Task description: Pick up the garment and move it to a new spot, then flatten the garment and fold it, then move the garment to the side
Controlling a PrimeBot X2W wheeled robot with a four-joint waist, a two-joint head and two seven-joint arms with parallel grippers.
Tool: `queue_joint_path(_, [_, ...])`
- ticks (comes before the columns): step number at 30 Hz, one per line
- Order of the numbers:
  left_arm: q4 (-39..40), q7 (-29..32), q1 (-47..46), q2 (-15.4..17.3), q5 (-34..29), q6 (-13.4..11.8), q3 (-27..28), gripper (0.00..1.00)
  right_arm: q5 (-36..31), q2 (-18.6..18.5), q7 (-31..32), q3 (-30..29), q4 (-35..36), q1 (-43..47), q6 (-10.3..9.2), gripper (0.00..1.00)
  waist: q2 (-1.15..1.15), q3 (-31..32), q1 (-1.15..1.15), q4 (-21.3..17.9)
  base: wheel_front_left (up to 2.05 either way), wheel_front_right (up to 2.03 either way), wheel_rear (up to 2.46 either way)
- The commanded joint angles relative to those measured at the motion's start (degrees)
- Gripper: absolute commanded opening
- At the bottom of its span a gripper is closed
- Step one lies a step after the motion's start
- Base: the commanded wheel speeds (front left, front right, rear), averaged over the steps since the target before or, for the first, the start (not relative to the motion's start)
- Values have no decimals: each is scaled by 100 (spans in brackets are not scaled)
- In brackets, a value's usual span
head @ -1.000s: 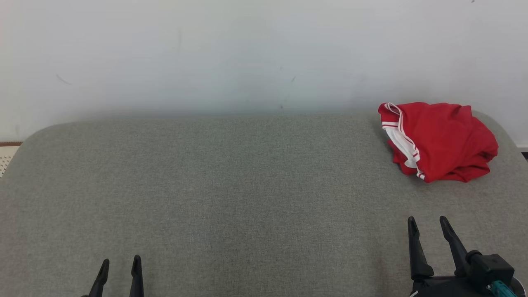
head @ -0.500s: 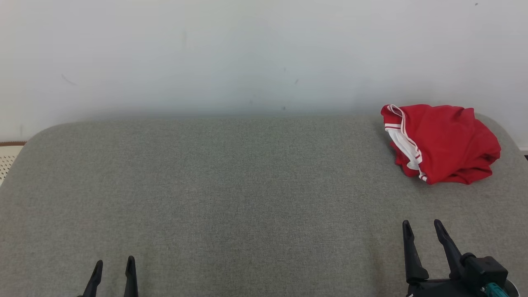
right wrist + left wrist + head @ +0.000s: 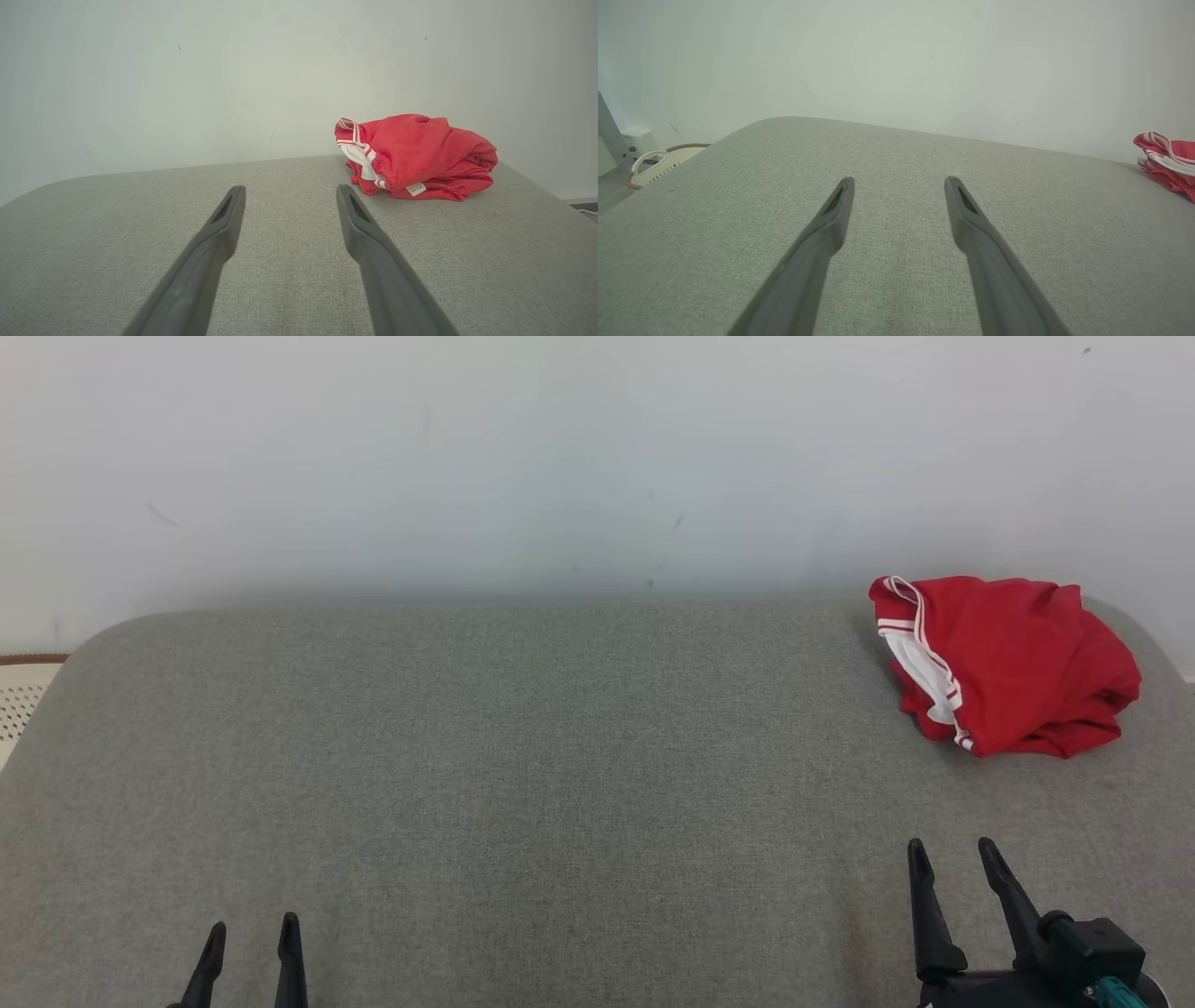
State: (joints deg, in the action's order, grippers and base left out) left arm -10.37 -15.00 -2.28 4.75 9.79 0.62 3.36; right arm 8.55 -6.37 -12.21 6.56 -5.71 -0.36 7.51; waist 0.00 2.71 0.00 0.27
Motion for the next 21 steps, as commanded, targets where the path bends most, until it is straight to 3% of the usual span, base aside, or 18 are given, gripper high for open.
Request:
queue_joint_path(1, [26,-16,69,40,2,-18,2,100,4,13,-31,9,-15,-9,-5,100,0,7,0,9,0,0,0])
queue_joint_path(21, [101,-20,97,107,81,-68,-45,100,41,7,-55,7,-116,-48,-5,100,0,-6,0,44,0,0,0])
